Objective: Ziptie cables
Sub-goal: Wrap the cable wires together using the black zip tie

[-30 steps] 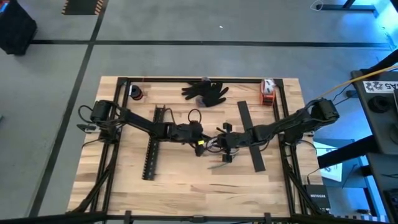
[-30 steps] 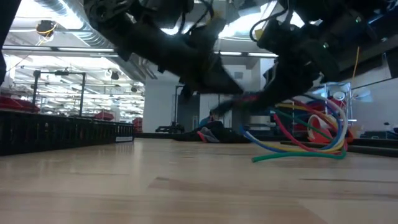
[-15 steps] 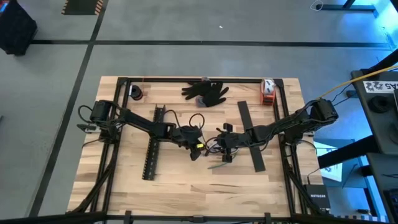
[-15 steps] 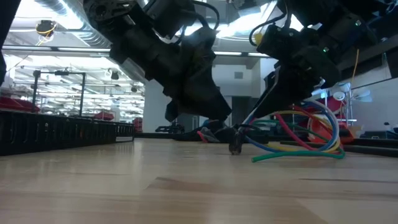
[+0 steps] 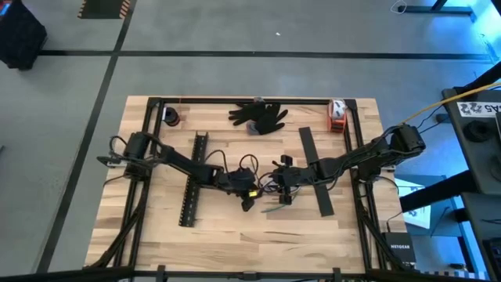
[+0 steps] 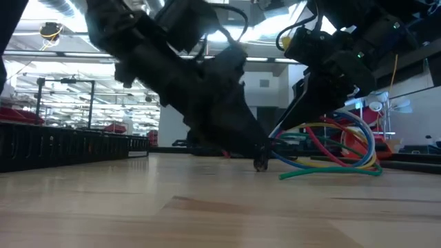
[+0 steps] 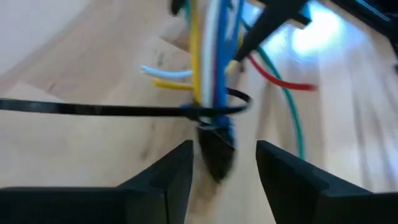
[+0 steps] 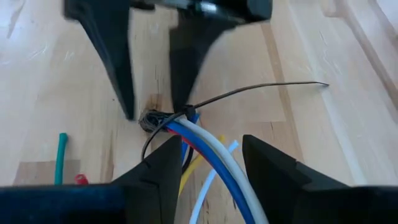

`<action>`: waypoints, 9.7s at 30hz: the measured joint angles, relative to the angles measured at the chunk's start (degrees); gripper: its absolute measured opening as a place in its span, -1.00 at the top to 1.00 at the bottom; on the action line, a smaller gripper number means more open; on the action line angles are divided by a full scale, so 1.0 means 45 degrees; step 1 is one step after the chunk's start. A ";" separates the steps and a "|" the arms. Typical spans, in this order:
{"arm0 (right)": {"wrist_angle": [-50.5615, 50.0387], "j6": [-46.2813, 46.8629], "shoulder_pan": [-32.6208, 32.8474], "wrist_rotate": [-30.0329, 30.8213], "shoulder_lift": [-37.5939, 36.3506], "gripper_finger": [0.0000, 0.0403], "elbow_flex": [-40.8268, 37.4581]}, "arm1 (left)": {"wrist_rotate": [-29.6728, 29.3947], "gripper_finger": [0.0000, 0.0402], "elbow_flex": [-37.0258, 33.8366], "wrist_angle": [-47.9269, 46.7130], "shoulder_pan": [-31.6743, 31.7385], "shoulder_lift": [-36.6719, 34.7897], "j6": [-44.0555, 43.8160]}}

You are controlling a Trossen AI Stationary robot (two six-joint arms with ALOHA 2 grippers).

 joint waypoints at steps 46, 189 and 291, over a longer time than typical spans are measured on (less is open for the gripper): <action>0.5639 1.0253 -0.3810 -0.8982 0.2586 0.19 0.0555 | -0.1738 0.78 0.0811 -0.4287 -0.0748 -0.2159 0.2464; 0.1590 -0.7030 -0.3291 0.0398 0.1911 1.00 0.2170 | -0.3807 1.00 0.0243 -0.4876 -0.0647 -0.1828 -0.5767; 0.6755 0.6364 -0.1376 0.2650 0.2176 0.36 -0.0389 | -0.4060 1.00 0.0219 -0.2465 0.0971 -0.2586 -0.4516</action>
